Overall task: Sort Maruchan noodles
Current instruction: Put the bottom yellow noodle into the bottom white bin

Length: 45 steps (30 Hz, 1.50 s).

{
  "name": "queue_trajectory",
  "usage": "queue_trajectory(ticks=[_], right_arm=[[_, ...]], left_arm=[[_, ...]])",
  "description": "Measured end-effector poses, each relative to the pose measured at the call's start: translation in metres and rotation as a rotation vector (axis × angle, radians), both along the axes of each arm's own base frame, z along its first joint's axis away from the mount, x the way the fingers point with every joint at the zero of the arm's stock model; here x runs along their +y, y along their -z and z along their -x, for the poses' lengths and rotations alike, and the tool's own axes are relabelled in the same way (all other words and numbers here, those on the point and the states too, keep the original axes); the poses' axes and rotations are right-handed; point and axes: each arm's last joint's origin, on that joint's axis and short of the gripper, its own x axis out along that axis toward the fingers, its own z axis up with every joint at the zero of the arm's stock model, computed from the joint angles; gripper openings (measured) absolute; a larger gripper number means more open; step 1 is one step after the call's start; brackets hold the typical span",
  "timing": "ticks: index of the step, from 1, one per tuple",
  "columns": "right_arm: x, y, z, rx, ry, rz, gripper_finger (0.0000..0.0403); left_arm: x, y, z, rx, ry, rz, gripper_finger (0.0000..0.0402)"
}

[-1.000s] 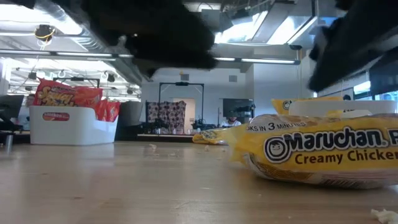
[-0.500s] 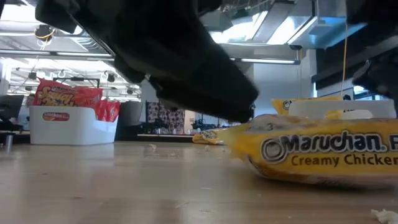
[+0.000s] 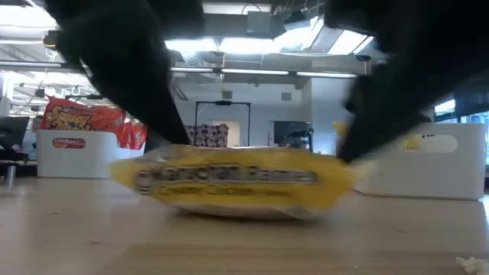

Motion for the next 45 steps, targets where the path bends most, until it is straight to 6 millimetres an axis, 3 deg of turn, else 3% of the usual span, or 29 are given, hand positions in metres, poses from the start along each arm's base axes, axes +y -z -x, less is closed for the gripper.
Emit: queue_trajectory(ticks=[4,8,12,15,22,27,36,45], right_arm=[[-0.01,-0.014,-0.017,0.006,-0.005,0.037,0.0209],[-0.019,-0.044,-0.03,0.066,-0.011,0.101,0.0209],[-0.034,-0.07,-0.042,0.107,0.003,0.213,0.0209],[-0.049,-0.078,-0.05,0.093,0.012,0.275,0.0209],[-0.098,-0.068,-0.065,0.117,0.049,0.269,0.0211],[-0.124,-0.057,-0.067,0.157,0.065,0.199,0.0249],[-0.124,-0.048,-0.062,0.257,0.035,-0.067,0.0338],[-0.125,-0.047,-0.06,0.319,0.129,-0.142,0.036]], left_arm=[[-0.011,-0.019,0.017,-0.049,-0.003,-0.026,0.0144],[-0.03,-0.026,0.025,-0.124,0.052,-0.027,0.0144],[-0.047,-0.017,0.023,-0.159,0.124,-0.034,0.0144],[-0.053,-0.004,0.016,-0.162,0.163,-0.03,0.0144],[-0.05,0.028,0.003,-0.086,0.197,-0.034,0.0144],[-0.045,0.038,-0.003,-0.072,0.172,-0.056,0.0144],[-0.044,0.04,-0.003,-0.072,0.165,-0.064,0.0144],[-0.044,0.04,-0.004,-0.078,0.164,-0.06,0.0144]])
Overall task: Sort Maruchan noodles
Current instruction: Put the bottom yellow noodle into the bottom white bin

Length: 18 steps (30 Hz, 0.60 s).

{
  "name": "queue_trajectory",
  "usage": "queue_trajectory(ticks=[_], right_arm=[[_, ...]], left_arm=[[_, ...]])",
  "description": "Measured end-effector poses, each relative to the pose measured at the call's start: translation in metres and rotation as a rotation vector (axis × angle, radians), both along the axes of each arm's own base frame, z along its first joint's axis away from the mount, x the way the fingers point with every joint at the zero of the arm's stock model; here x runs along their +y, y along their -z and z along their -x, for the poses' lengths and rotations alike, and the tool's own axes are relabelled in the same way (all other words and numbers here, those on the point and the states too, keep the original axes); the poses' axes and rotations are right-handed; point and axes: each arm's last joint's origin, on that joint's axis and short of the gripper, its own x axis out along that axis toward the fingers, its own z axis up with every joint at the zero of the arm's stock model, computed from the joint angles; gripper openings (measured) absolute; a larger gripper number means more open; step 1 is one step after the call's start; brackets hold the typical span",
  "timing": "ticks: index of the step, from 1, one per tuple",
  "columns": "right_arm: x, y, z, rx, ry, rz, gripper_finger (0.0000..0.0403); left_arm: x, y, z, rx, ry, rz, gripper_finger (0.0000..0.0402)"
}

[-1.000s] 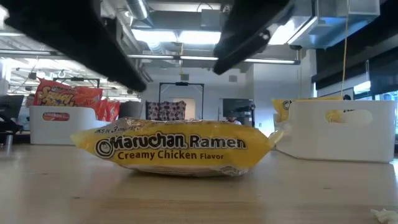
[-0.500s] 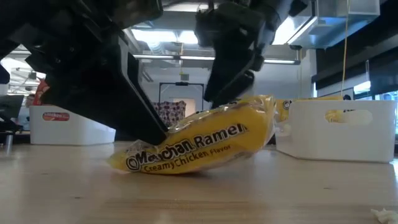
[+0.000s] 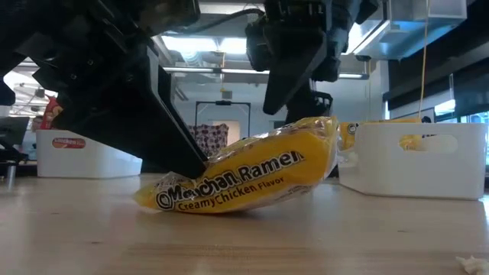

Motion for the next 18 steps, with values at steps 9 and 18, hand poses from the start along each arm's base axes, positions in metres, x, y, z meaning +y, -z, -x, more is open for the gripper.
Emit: queue_trajectory(ticks=[9,18], right_arm=[[0.005,0.024,-0.009,0.055,0.027,-0.088,0.036],[0.01,0.034,-0.02,0.006,-0.032,-0.203,0.036]], left_arm=[[0.0,0.0,0.0,-0.009,-0.005,-0.004,0.0143],[0.0,0.0,-0.001,-0.013,-0.003,-0.003,0.0143]])
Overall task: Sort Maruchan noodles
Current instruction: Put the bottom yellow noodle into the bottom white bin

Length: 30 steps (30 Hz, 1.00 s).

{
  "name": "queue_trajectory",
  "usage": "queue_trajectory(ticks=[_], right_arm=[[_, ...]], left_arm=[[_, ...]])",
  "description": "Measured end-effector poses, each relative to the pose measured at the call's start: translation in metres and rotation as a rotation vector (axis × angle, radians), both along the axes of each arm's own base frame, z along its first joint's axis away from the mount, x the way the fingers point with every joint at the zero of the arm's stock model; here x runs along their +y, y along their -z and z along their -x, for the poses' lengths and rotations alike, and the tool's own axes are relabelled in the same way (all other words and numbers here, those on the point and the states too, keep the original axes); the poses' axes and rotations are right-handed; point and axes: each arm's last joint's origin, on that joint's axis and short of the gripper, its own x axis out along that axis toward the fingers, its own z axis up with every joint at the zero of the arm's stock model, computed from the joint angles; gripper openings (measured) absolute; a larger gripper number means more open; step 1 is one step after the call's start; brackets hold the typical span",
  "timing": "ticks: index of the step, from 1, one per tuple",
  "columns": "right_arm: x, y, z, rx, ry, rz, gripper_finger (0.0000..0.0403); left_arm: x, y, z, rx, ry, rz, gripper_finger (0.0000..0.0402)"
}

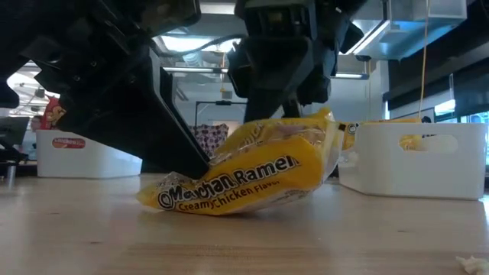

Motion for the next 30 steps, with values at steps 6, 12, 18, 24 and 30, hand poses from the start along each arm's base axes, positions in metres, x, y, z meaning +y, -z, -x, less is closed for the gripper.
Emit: queue_trajectory(ticks=[6,12,18,24,30], right_arm=[[0.003,-0.004,-0.004,-0.046,-0.039,-0.065,0.0343],[0.005,-0.006,-0.004,-0.051,-0.081,-0.132,0.0309],[0.009,-0.002,-0.007,-0.062,-0.061,-0.124,0.0301],[0.018,0.006,-0.008,-0.055,-0.064,-0.13,0.029],[0.018,0.008,-0.008,-0.057,-0.062,-0.108,0.0223]], left_arm=[[0.0,0.0,0.0,0.0,0.001,0.0,0.0143],[0.0,0.0,0.0,-0.001,0.001,0.002,0.0143],[0.0,0.0,0.0,-0.003,0.002,0.002,0.0143],[-0.002,-0.001,0.0,-0.002,0.01,0.009,0.0143],[-0.002,-0.001,0.0,-0.005,0.008,0.006,0.0143]])
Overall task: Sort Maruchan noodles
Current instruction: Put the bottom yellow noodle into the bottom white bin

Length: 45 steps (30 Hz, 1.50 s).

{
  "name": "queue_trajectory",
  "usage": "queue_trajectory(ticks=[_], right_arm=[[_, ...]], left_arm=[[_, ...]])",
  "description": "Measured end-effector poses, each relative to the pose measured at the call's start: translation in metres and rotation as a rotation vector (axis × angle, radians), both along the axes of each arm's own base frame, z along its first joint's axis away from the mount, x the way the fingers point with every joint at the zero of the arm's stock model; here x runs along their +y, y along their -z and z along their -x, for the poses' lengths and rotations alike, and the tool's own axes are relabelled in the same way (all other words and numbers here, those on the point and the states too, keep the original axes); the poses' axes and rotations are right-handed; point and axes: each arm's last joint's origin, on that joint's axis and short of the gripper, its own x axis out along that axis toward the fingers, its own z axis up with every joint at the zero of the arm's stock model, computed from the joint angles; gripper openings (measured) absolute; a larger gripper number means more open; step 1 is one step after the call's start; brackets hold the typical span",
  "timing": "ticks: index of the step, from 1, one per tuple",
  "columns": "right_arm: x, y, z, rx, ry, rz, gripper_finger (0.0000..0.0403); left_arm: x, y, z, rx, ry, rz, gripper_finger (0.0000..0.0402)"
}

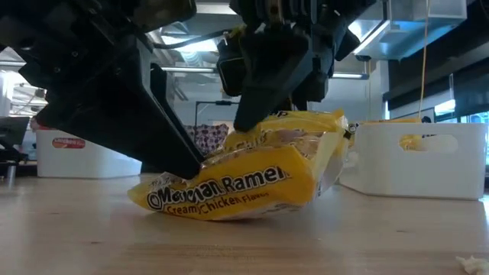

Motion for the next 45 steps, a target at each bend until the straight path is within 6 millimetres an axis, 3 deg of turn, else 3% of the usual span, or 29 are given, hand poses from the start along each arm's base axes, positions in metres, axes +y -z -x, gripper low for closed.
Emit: queue_trajectory(ticks=[8,23,35,45], right_arm=[[0.0,0.001,0.0,-0.012,-0.021,0.014,0.0134],[-0.001,-0.01,0.003,-0.096,-0.082,0.112,0.0039],[-0.01,-0.052,0.023,-0.136,-0.069,0.291,0.0033],[-0.025,-0.112,0.063,-0.153,-0.003,0.459,0.0033]], left_arm=[[-0.002,-0.001,0.002,0.003,0.019,-0.016,0.0143],[-0.016,-0.029,0.03,0.052,0.137,-0.051,0.0144],[-0.019,-0.027,0.041,0.095,0.112,-0.046,0.0144],[-0.019,-0.028,0.04,0.092,0.111,-0.046,0.0144]])
